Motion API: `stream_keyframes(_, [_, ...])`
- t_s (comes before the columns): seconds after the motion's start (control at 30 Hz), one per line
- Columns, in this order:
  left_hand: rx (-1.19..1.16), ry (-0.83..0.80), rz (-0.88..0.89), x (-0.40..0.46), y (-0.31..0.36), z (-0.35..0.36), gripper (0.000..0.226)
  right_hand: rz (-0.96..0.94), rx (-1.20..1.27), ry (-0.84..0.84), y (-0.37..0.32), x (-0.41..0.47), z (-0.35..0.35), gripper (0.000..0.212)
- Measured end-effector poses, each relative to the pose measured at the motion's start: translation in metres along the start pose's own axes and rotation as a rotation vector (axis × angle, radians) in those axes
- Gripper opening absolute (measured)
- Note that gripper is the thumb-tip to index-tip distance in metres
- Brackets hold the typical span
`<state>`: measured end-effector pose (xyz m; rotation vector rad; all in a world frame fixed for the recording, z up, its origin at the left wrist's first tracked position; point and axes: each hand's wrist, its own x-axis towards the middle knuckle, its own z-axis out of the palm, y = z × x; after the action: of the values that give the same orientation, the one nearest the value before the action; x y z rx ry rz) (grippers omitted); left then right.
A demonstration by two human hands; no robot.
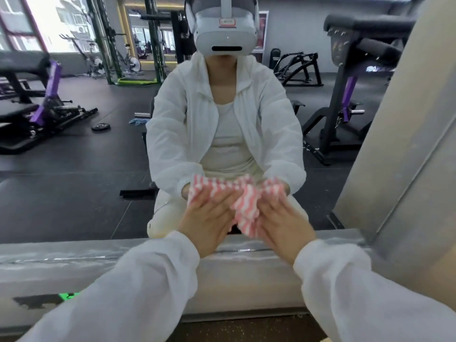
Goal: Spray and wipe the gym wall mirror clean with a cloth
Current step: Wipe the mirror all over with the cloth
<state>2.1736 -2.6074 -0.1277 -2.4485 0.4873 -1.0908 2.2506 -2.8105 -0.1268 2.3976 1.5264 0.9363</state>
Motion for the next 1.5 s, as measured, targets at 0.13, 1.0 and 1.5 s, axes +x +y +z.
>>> stream_keyframes(0.13, [0.104, 0.197, -0.111, 0.094, -0.049, -0.051, 0.048, 0.162, -0.077, 0.371, 0.060, 0.058, -0.079, 0.049])
stream_keyframes(1.0, [-0.053, -0.832, 0.447, -0.015, 0.031, 0.008, 0.052, -0.198, 0.079, -0.424, 0.006, -0.047, 0.047, 0.054])
stream_keyframes(1.5, [-0.072, -0.229, -0.121, 0.086, 0.036, -0.027, 0.058, 0.229, -0.057, 0.029, 0.064, -0.017, -0.045, 0.061])
